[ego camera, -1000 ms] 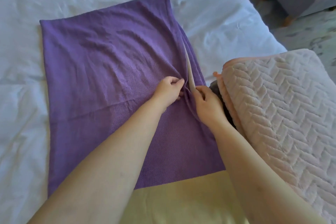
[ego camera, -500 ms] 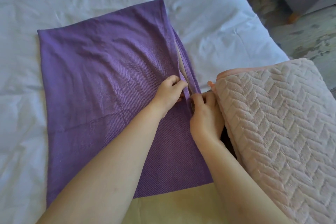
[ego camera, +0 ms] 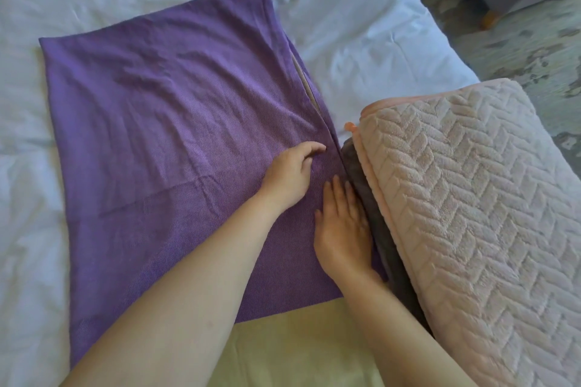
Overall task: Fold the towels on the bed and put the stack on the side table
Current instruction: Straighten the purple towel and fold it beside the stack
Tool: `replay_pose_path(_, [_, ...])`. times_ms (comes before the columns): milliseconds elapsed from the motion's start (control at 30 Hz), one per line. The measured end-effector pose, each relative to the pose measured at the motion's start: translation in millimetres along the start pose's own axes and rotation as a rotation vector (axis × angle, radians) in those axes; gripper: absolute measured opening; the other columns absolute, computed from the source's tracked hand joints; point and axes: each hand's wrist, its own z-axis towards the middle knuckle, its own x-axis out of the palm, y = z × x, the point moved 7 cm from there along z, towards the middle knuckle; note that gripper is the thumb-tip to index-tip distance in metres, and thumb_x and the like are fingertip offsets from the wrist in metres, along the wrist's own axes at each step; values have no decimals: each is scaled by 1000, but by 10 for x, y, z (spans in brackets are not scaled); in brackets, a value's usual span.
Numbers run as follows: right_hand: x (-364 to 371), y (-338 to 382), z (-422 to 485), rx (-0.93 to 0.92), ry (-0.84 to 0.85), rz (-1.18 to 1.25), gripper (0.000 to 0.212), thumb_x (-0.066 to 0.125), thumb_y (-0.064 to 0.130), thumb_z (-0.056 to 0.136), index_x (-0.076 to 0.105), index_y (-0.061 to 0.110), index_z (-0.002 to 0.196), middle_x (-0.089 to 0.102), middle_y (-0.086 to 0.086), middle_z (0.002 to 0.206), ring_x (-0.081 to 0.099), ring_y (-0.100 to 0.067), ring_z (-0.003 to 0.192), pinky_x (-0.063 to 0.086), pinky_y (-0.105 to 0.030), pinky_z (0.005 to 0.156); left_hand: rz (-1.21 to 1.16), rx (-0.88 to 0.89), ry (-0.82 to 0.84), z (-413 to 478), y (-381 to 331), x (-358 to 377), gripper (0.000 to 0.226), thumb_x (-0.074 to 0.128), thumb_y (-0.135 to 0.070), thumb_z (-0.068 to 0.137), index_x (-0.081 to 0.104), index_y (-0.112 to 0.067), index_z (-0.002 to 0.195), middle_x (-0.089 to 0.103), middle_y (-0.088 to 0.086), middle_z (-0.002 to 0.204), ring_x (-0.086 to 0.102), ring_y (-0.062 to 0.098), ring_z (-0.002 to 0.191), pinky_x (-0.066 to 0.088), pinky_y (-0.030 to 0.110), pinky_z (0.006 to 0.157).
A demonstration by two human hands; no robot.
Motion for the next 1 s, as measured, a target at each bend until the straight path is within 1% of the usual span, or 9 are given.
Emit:
replay_pose_path(67, [73,-149,-78,48,8,-14,60,23,40,101,1,18,153,-6,3,161,-3,-15,148,-9,-27,112,343,111,25,-135,-12,57,36,42,-20,99,53,-25,133,44,-8,147,30,16,141,15,38,119])
replay_pose_path(167, [122,-272,-208,97,8,5,67,19,52,98,-4,20,153,-8,6,161,2,-14,147,-6,-25,110,579,120,156,-404,115,197,49,22,-47,101,28,-34,147,10,-10,160,0,15,148,-8,41,119])
replay_pose_path(300, [154,-409,-605,118,-9,-81,70,10,56,95,-11,21,152,-15,8,159,1,-12,147,-10,-26,111,701,70,204,-950,399,287,57,4,-58,96,0,-41,150,-12,-10,160,-18,14,146,-15,42,117])
replay_pose_path(500, [268,-621,-1297,159,10,-68,70,-1,60,89,-21,25,146,-23,12,154,-18,-2,140,-20,-23,110,797,49,147,-1806,665,416,60,1,-59,94,-1,-39,151,-8,-9,160,-14,14,147,-11,42,118])
replay_pose_path(600, [338,-727,-1683,197,10,-89,74,5,59,90,-8,20,151,-11,7,157,-4,-9,146,-17,-21,110,812,57,144,-2193,742,451,60,4,-60,94,4,-39,150,-3,-9,160,-10,15,148,-10,41,118])
replay_pose_path(667, [349,-766,-1918,217,7,-123,76,8,58,90,0,16,152,0,0,160,4,-19,148,-8,-28,116,809,54,144,-2478,812,382,61,7,-61,93,8,-39,150,3,-8,160,-2,16,148,-6,41,119])
replay_pose_path(800, [305,-589,-2187,188,-3,-154,73,7,57,94,10,15,153,9,-3,161,0,-21,148,-7,-34,117,760,-10,63,-3084,975,29,63,20,-58,90,30,-34,147,18,-2,157,19,25,146,8,48,118])
replay_pose_path(900, [316,-75,-2091,-3,-15,-86,64,17,52,98,14,20,153,7,1,161,-2,-19,148,-8,-32,115,724,-199,-185,-3426,1199,-435,62,38,-55,89,38,-29,145,26,4,156,25,32,144,9,52,116])
replay_pose_path(1000, [501,410,-1945,-172,62,-53,62,23,52,97,9,29,153,-2,7,161,-7,-17,148,-4,-36,116,583,-606,-421,-3867,1629,-859,71,57,-49,88,32,-21,148,22,12,157,24,39,140,15,52,113])
